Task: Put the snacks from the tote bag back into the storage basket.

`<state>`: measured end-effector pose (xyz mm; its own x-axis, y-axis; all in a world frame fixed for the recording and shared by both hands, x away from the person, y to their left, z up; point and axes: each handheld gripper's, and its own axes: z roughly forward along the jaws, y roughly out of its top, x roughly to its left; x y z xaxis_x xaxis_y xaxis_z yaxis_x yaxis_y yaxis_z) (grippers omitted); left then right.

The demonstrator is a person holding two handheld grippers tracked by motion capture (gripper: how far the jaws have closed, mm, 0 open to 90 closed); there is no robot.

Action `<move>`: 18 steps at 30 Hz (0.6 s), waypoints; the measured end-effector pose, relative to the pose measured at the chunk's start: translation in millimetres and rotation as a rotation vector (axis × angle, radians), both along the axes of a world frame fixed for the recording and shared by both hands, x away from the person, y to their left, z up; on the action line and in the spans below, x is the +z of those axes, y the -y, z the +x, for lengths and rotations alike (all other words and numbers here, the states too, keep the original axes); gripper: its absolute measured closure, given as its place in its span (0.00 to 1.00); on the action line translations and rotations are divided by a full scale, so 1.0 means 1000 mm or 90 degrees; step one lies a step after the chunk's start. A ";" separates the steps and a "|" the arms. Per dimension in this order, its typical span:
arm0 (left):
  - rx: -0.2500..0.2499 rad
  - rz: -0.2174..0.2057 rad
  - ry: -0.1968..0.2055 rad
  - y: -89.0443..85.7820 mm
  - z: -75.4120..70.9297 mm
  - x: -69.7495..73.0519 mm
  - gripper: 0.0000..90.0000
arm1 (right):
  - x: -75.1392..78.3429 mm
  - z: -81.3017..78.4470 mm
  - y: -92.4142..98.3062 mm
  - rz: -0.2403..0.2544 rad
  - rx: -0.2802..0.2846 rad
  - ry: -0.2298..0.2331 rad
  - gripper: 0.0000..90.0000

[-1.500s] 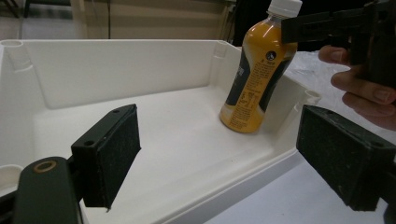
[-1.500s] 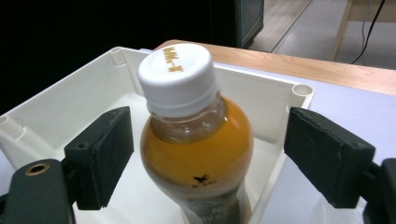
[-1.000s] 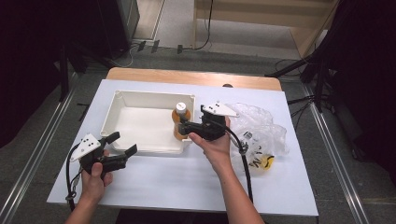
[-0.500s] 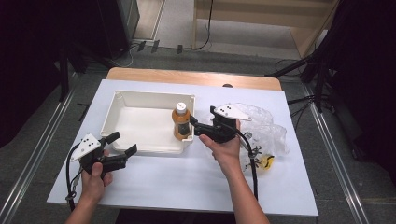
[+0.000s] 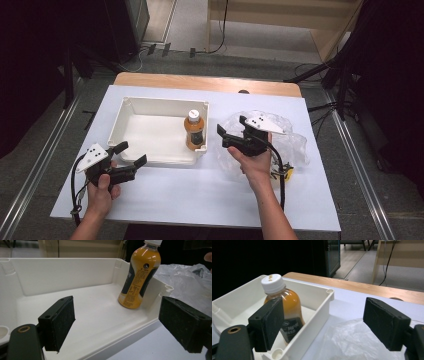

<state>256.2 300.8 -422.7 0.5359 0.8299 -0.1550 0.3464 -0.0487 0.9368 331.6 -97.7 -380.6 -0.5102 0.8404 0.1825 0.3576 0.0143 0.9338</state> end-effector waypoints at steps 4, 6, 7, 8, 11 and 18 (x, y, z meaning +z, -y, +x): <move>0.001 0.000 0.000 0.000 0.000 0.000 0.15 | -0.003 -0.002 0.010 -0.002 -0.012 0.000 0.20; 0.002 0.001 0.000 0.000 0.000 0.000 0.15 | -0.004 -0.002 0.014 -0.002 -0.016 -0.001 0.20; 0.002 0.001 0.000 0.000 0.000 -0.001 0.15 | -0.005 -0.003 0.017 -0.004 -0.018 -0.002 0.20; 0.002 0.001 0.000 0.000 0.000 -0.001 0.15 | -0.005 -0.003 0.019 -0.004 -0.020 -0.001 0.20; 0.002 0.002 -0.001 0.000 0.000 -0.001 0.15 | -0.006 -0.005 0.026 -0.005 -0.027 -0.004 0.20; 0.003 0.002 -0.001 0.000 0.000 -0.001 0.15 | -0.009 -0.009 0.039 -0.003 -0.039 -0.003 0.19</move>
